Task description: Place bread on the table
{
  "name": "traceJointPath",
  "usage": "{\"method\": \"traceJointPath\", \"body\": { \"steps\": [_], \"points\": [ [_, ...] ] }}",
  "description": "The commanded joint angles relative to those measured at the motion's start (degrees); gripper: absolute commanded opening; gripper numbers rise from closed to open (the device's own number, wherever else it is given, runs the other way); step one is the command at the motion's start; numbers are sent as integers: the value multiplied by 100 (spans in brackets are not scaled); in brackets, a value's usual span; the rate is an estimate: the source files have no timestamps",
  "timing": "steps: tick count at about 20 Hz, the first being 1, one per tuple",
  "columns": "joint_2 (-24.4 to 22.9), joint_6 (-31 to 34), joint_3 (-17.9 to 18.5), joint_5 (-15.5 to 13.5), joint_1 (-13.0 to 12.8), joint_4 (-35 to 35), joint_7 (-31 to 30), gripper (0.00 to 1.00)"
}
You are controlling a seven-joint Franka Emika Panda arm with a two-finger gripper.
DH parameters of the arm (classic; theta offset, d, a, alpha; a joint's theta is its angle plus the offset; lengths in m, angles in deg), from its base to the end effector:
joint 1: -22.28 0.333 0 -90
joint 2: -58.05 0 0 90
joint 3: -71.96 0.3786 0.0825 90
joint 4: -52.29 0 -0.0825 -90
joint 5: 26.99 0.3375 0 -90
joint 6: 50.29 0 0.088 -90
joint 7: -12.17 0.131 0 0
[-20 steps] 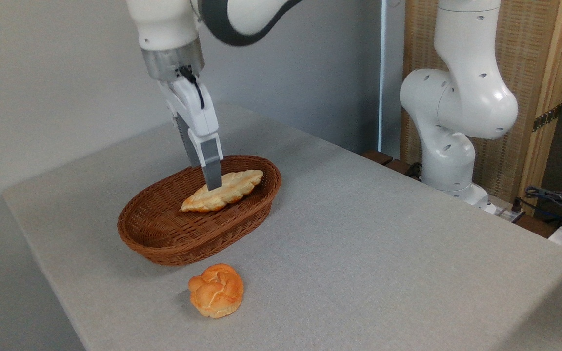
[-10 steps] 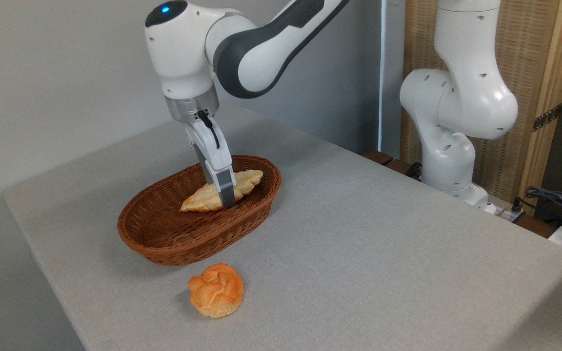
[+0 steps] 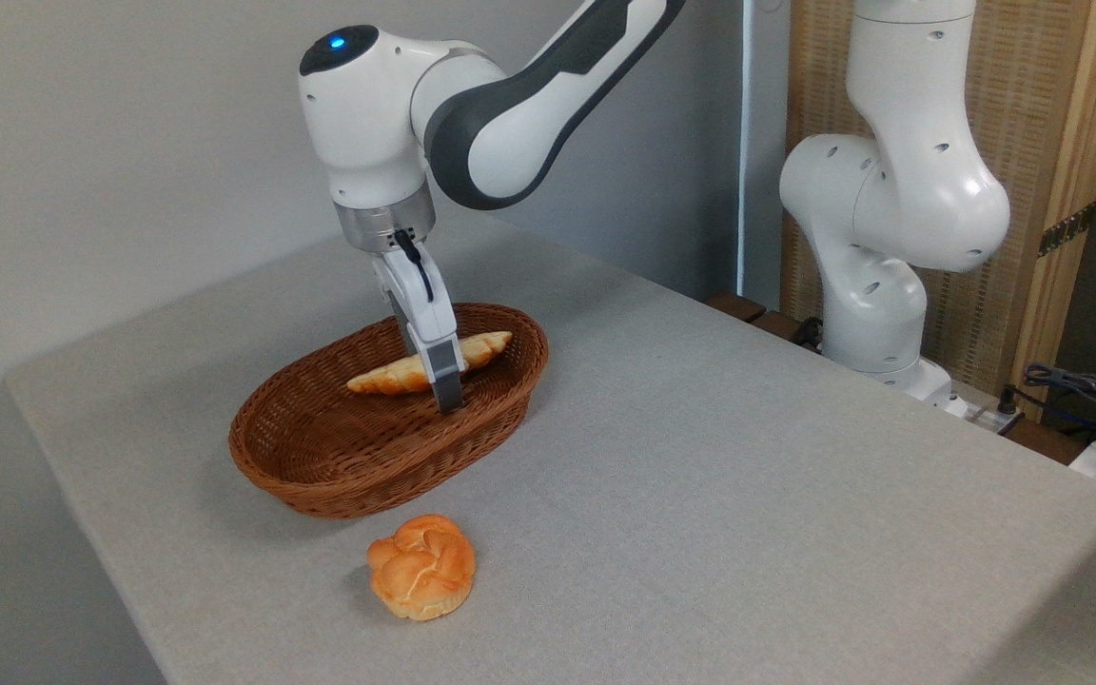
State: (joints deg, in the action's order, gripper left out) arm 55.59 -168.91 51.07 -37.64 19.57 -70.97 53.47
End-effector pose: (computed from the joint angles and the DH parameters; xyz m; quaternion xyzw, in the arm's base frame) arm 0.4358 -0.2073 0.4781 0.8654 -0.4953 -0.0085 0.0751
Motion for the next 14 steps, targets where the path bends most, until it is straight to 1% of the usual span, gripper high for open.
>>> {"method": "traceJointPath", "body": {
  "steps": [1,4,5,7,14],
  "points": [
    [-52,-117,-20,-95,16,-138,18,46],
    [-26,-117,-20,-95,16,-138,18,46],
    [-26,-117,-12,-95,16,-138,27,43],
    [-17,-117,-20,-95,16,-138,62,43],
    [1,-108,-20,-77,16,-129,71,42]
  ]
}}
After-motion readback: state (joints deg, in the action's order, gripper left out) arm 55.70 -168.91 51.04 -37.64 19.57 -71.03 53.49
